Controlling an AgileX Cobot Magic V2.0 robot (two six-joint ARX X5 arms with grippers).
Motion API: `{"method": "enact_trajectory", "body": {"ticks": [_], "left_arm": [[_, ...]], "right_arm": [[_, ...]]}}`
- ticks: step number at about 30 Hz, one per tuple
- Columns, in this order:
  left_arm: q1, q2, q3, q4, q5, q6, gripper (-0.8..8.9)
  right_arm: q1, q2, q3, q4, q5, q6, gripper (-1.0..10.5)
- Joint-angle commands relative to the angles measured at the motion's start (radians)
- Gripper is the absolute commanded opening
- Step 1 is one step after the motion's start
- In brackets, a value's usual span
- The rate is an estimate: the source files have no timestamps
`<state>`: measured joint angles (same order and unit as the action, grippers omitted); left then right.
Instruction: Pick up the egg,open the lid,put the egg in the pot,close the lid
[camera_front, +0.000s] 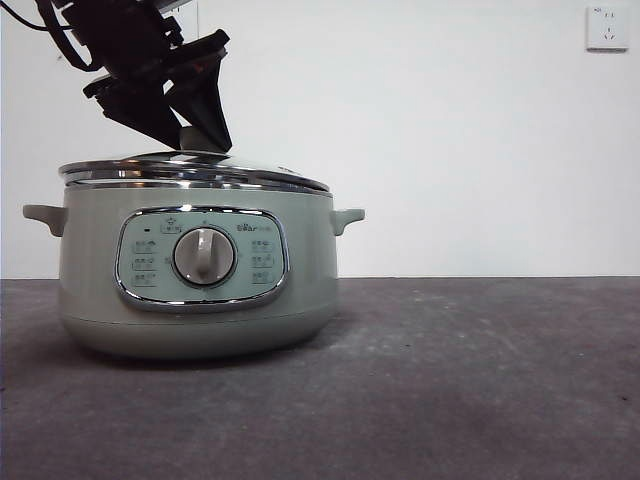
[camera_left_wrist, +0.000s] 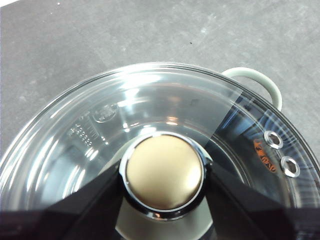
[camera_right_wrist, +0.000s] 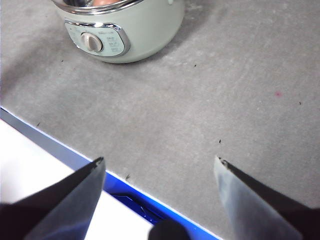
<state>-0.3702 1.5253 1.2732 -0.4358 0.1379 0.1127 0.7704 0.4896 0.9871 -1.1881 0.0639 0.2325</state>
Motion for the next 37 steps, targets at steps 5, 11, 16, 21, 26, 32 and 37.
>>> {"method": "enact_trajectory", "body": {"ticks": [5,11,16,21,26,32,37], "left_arm": [[-0.002,0.029,-0.006,0.034,0.0,-0.014,-0.08],[-0.003,0.041,-0.006,0.03,0.0,-0.015,-0.08],[-0.002,0.041,-0.006,-0.037,0.0,-0.015,-0.04],[-0.002,0.041,-0.006,-0.075,0.0,-0.015,0.56],[-0.002,0.04,-0.006,-0.074,0.0,-0.016,3.53],[-0.002,0.037,-0.005,-0.074,0.0,-0.016,3.5],[-0.002,0.011,-0.003,-0.072,0.0,-0.016,3.5]], "right_arm": [[0.002,-0.004,-0.01,0.005,0.005,0.011,3.7],[0.002,-0.004,-0.01,0.003,0.005,0.012,3.7],[0.002,-0.004,-0.01,0.003,0.005,0.011,3.7],[0.002,-0.004,-0.01,0.009,0.008,0.011,3.7],[0.002,-0.004,-0.01,0.005,0.008,0.011,3.7],[0.002,-0.004,-0.01,0.006,0.008,0.011,3.7],[0.002,-0.004,-0.01,0.006,0.008,0.011,3.7]]}}
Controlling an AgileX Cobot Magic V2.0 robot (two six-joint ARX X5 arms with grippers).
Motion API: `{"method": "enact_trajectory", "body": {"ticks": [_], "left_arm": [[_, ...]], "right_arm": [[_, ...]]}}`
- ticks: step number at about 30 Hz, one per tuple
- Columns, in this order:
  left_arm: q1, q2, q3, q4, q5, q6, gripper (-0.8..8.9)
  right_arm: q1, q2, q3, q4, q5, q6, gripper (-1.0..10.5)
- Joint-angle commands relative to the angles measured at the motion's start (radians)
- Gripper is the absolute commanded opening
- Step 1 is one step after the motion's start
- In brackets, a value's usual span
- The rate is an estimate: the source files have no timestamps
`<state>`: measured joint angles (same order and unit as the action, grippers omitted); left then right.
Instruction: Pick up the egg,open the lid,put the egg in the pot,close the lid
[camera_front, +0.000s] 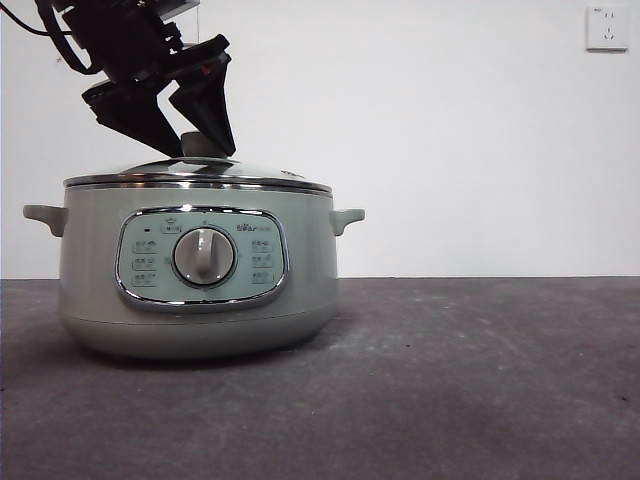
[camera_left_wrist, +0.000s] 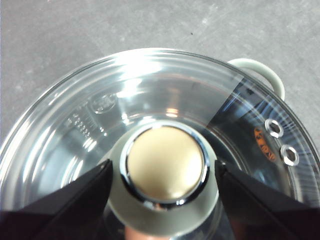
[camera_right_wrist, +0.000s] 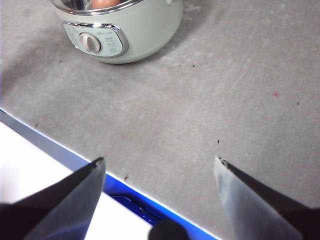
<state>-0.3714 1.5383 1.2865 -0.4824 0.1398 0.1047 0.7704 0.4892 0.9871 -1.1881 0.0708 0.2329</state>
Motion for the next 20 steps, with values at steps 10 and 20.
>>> {"method": "enact_trajectory", "body": {"ticks": [10,20], "left_arm": [[0.0,-0.133,-0.007,-0.078,-0.002,-0.008,3.5],[-0.001,-0.406,-0.007,-0.367,0.042,-0.053,3.45]], "right_arm": [[0.002,-0.003,-0.01,0.008,0.001,0.01,3.7],[0.002,-0.003,-0.01,0.01,0.0,0.01,3.7]]}}
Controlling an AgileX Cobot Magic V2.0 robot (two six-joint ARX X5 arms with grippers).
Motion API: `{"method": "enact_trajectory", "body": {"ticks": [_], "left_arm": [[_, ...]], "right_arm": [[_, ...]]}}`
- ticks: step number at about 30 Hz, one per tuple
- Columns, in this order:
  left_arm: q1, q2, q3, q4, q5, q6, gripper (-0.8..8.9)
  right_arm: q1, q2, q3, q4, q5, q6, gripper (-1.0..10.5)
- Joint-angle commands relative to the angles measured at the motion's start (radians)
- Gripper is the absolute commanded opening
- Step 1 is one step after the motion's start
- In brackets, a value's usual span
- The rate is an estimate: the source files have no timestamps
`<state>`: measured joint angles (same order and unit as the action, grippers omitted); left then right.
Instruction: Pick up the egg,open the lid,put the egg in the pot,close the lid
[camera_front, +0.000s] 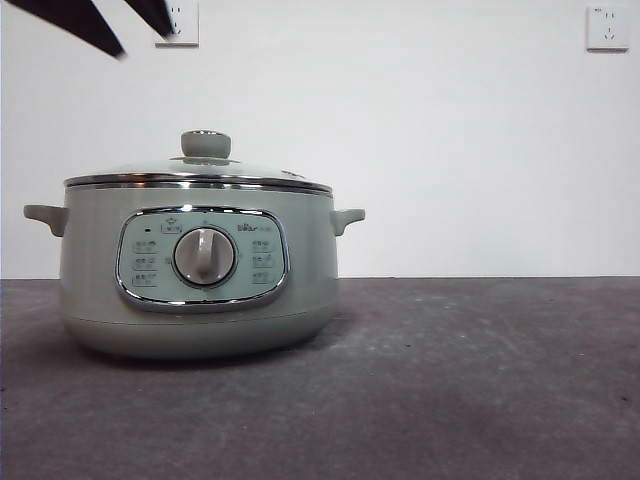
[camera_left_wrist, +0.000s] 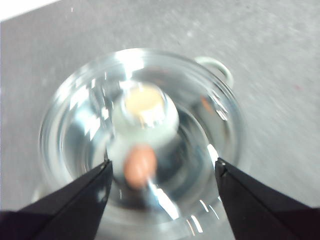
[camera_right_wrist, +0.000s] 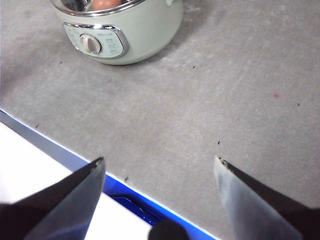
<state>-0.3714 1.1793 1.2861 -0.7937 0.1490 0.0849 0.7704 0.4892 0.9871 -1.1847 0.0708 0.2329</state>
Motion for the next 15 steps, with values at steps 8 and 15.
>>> {"method": "enact_trajectory", "body": {"ticks": [8,15], "left_arm": [[-0.001,-0.228,-0.006,-0.226,0.174,-0.067,3.45],[-0.001,-0.286,-0.006,-0.298,0.172,-0.082,3.28]], "right_arm": [[0.002,-0.003,-0.01,0.006,0.0,0.003,3.7],[0.002,-0.003,-0.01,0.006,0.0,0.003,3.7]]}}
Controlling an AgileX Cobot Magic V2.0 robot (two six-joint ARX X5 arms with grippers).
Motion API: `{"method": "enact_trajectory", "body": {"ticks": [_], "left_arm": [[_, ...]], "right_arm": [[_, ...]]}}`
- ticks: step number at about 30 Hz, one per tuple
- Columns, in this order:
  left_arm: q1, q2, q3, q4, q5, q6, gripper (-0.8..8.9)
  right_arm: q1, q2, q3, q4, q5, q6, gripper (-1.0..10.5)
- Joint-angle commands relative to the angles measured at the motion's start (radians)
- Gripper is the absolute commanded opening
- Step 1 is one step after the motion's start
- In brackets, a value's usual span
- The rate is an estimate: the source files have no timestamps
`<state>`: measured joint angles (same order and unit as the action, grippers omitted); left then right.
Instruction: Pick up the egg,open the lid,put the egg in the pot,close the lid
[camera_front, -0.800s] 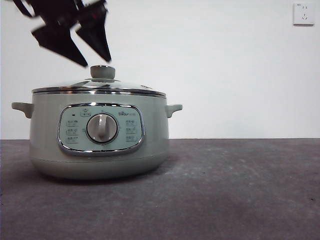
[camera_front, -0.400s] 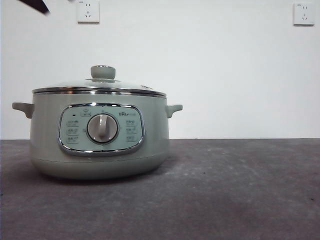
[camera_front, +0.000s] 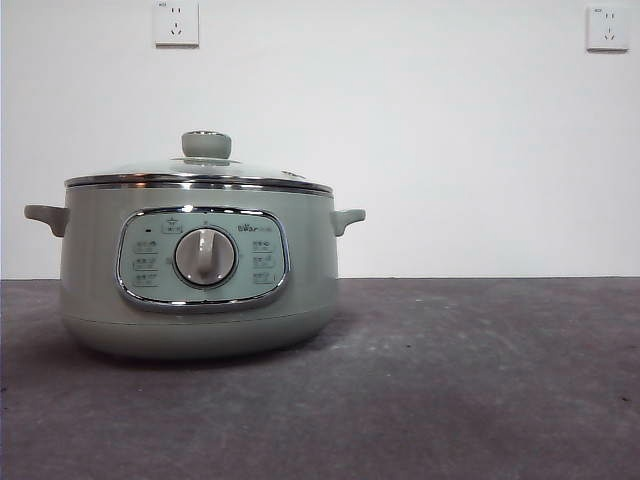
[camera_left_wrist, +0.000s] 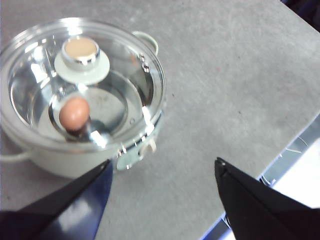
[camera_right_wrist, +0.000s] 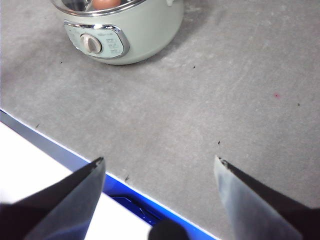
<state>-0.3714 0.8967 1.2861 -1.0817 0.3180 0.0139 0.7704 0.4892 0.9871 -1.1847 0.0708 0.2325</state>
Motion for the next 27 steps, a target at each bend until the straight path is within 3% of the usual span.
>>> {"method": "enact_trajectory", "body": {"ticks": [1,3,4,6,7,27], "left_arm": [[-0.001,-0.003,-0.006,-0.017,0.003,-0.011,2.7],[-0.001,-0.003,-0.006,-0.027,0.003,-0.01,0.88],[-0.001,-0.001,-0.006,-0.028,0.003,-0.01,0.0],[-0.002,0.0,-0.006,-0.025,0.003,-0.01,-0.06],[-0.002,0.002,-0.006,-0.024,0.003,-0.01,-0.07],[-0.001,0.012,-0.006,-0.029,-0.003,-0.004,-0.04]], "right_arm": [[0.002,-0.003,-0.01,0.006,0.0,0.003,3.7],[0.002,-0.003,-0.01,0.006,0.0,0.004,3.2],[0.002,-0.003,-0.01,0.005,0.0,0.004,2.3],[0.002,-0.003,-0.01,0.006,0.0,0.003,0.1],[0.002,-0.003,-0.01,0.006,0.0,0.002,-0.2],[0.002,-0.003,-0.01,0.003,0.04,0.033,0.0]]}}
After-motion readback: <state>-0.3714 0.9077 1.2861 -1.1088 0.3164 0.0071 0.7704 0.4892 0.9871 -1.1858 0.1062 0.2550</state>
